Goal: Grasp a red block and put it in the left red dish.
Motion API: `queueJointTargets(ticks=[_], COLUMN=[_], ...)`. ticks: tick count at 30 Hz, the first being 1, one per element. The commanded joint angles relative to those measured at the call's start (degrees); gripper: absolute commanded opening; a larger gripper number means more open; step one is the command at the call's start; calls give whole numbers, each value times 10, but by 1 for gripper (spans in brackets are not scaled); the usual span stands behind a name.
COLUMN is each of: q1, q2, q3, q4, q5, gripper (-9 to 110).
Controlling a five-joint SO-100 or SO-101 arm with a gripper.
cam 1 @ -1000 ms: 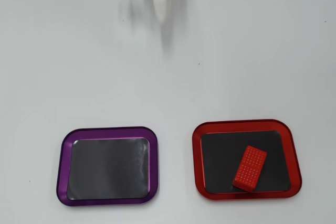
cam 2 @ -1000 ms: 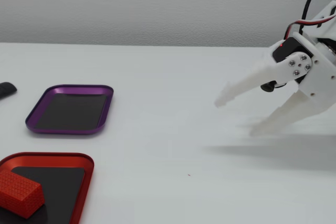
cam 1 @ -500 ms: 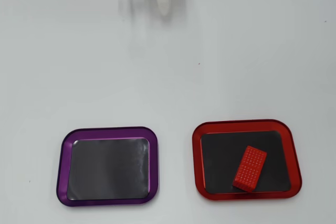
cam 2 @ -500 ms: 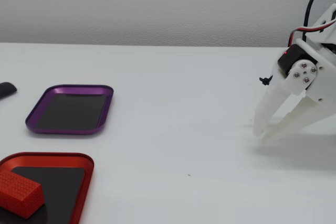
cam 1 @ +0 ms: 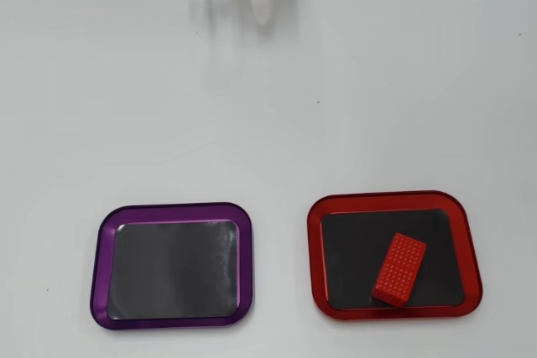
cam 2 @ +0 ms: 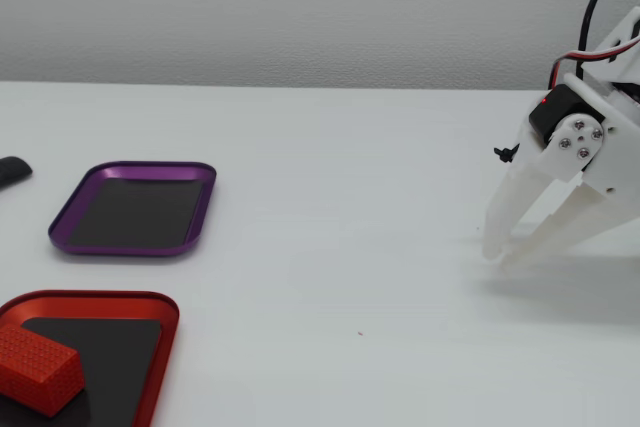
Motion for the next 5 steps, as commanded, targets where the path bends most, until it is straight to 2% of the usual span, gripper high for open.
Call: queueJointTargets(ticks=[1,5], q1=[-2,-2], q2=[63,63], q3=[2,2], q4=[2,2], q5=[-2,-2], gripper=[0,0])
